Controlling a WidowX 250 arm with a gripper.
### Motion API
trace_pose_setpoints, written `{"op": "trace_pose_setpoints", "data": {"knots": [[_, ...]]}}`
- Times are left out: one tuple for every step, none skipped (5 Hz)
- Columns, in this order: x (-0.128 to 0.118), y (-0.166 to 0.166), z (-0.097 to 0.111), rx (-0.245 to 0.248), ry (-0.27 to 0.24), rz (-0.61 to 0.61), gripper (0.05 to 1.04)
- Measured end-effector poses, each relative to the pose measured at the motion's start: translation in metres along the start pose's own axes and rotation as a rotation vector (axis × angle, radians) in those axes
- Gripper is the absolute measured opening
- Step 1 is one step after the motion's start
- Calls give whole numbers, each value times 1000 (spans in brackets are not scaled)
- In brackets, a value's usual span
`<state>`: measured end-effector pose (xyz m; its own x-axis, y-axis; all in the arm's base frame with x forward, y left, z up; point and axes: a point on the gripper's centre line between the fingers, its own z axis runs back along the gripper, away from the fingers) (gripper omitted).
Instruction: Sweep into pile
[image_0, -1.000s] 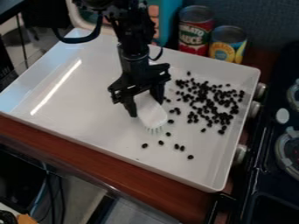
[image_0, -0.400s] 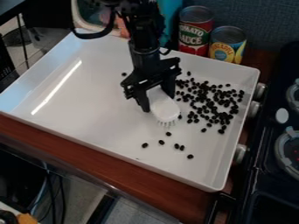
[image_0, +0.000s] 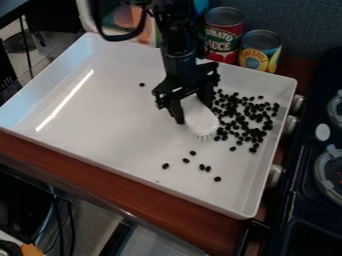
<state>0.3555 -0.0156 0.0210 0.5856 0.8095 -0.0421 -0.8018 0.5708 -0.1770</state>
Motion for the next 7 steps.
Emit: {"op": "trace_pose_setpoints", "data": {"knots": [[-4, -10, -1, -10, 12, -2, 732], [-9, -21, -1, -19, 25, -7, 732], [-11, -28, 0, -30, 44, -5, 732], [-11, -33, 4, -43, 54, -3, 732], [-13, -32, 17, -64, 65, -5, 732], [-13, -21, 55, -117, 45, 3, 732], [-25, 0, 71, -110, 35, -26, 732]]}}
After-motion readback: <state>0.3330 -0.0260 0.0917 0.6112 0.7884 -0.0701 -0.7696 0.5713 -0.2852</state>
